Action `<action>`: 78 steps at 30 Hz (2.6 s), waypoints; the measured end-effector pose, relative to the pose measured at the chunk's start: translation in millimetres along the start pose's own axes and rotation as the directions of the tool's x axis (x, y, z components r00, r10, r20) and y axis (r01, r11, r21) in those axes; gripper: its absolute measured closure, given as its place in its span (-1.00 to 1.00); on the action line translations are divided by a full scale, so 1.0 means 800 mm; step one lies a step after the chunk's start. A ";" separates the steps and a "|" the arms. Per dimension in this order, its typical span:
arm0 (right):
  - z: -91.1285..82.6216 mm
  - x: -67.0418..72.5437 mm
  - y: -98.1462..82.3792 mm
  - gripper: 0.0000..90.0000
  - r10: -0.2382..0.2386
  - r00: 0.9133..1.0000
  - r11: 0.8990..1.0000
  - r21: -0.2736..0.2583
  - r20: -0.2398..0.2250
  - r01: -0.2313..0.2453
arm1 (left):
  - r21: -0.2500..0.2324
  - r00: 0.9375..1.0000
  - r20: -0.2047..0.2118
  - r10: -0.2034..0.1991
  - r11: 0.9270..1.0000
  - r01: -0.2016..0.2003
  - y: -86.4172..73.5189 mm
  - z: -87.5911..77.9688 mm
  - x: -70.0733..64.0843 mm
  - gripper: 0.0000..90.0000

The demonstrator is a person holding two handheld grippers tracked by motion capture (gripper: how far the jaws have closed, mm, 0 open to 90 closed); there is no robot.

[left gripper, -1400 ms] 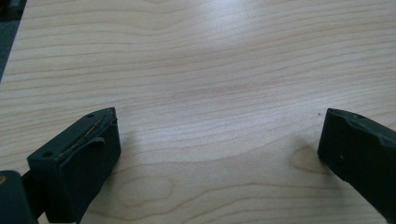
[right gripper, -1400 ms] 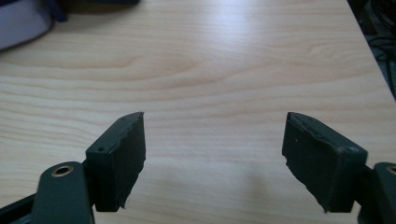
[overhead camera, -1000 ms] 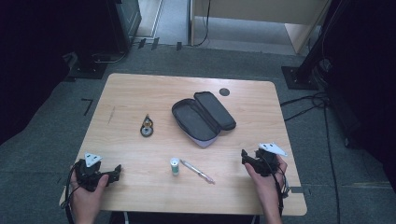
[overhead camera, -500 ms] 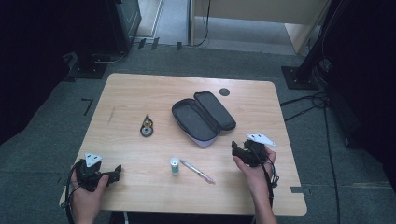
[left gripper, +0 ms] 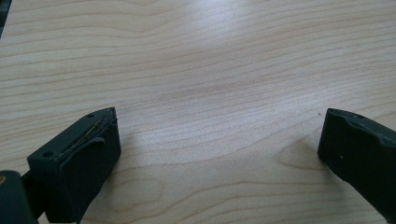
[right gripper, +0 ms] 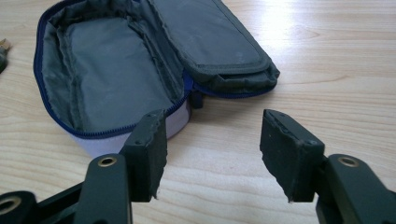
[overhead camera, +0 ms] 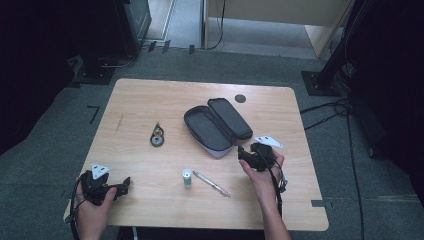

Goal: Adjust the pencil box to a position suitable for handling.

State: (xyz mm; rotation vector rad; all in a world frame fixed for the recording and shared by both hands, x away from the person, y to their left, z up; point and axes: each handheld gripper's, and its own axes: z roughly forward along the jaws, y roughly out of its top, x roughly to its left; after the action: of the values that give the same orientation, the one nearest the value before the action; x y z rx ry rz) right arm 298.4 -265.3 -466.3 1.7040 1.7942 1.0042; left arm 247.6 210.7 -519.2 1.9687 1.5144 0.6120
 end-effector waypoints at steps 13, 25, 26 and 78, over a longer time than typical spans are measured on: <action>0.018 0.007 0.003 0.16 0.005 1.000 1.000 0.021 -0.002 -0.005 | 0.000 1.000 0.005 0.003 1.000 -0.003 0.000 0.000 0.000 -1.00; 0.034 0.017 0.010 0.26 0.071 0.997 0.997 0.036 -0.033 -0.070 | 0.000 1.000 0.005 0.004 1.000 -0.004 0.000 0.000 0.000 -1.00; 0.034 0.017 0.010 0.26 0.071 0.997 0.997 0.036 -0.033 -0.070 | 0.000 1.000 0.005 0.004 1.000 -0.004 0.000 0.000 0.000 -1.00; 0.072 0.015 0.013 0.92 -0.048 0.999 0.990 0.129 -0.012 0.049 | -0.001 1.000 0.016 0.017 1.000 -0.017 -0.001 -0.001 -0.002 -1.00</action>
State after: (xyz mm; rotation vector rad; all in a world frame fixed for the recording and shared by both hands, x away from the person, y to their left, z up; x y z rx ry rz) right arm 346.9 -242.9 -492.5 1.7244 1.9345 0.8936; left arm 246.4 209.6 -519.3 1.9830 1.4893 0.6025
